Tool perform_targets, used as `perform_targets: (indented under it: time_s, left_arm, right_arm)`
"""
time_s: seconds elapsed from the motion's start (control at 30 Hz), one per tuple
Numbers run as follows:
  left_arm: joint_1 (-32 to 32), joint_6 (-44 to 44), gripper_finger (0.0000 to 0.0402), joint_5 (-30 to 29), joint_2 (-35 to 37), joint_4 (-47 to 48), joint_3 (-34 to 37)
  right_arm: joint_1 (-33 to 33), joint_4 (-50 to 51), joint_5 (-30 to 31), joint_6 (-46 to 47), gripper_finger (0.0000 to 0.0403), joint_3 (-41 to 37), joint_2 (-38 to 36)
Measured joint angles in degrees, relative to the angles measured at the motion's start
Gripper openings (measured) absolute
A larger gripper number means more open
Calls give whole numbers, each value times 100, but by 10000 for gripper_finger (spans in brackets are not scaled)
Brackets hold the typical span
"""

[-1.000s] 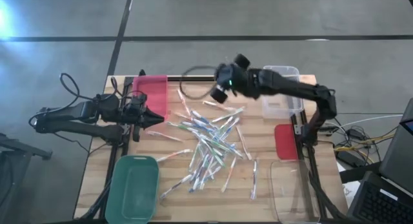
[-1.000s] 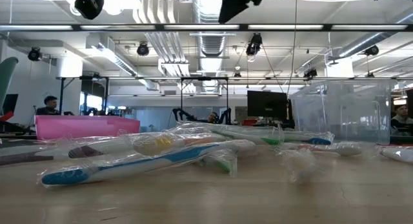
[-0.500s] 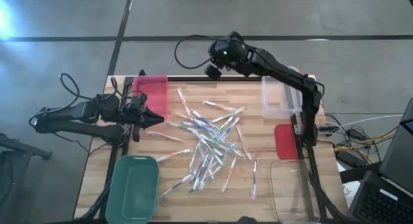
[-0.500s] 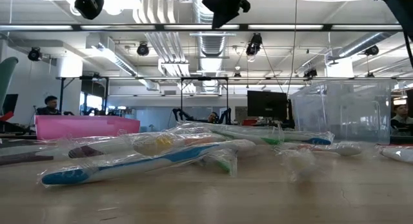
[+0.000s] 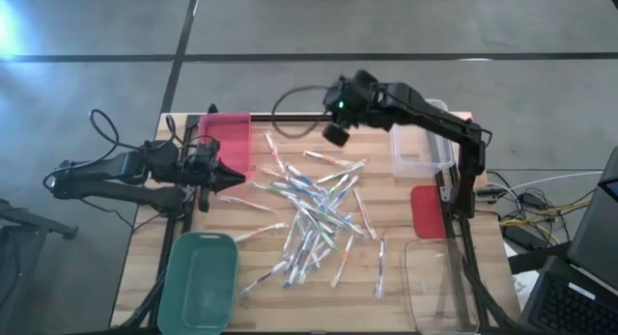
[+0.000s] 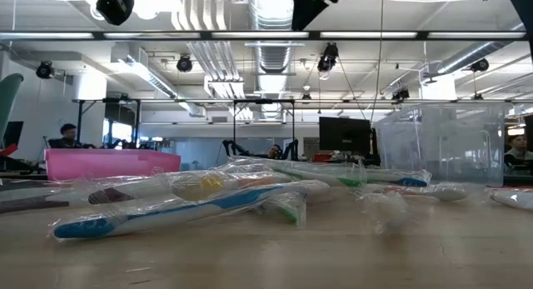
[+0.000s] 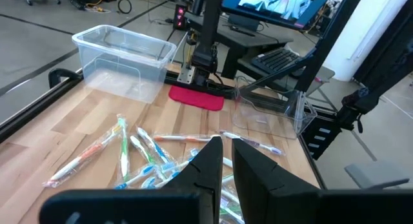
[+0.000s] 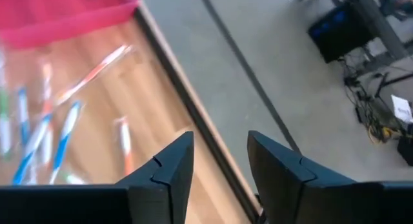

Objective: Pick & Place Toothbrushes
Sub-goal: Put the blue toothbrush into the top transparent bin

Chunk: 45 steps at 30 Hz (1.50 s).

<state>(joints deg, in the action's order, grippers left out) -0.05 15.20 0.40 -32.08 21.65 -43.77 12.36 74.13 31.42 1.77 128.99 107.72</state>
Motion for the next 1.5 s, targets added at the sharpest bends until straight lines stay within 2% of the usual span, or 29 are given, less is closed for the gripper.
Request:
perform_targets:
  time_s: [0.37,0.73,0.97,1.03,1.33,1.5]
  left_arm:
    - [6,0,39,-1,0,0,-1]
    - [4,0,39,0,0,0,0]
    - [4,0,39,-1,0,0,0]
    - [4,-2,39,-2,0,0,0]
    - [4,0,39,-2,0,0,-1]
    - [4,0,39,-2,0,0,0]
  right_arm:
    - [-1027,1047,-11,298,98,-64,-16]
    - [-2671,1298,-195,-1093,70,-511,-22]
    - [-3336,1410,-195,-2875,76,-1156,-22]
    - [-3459,1311,-192,-2852,81,-1358,-20]
    - [-3716,303,-194,-1636,98,-2322,-18]
    - [-3756,18,-773,-1544,114,-2826,9]
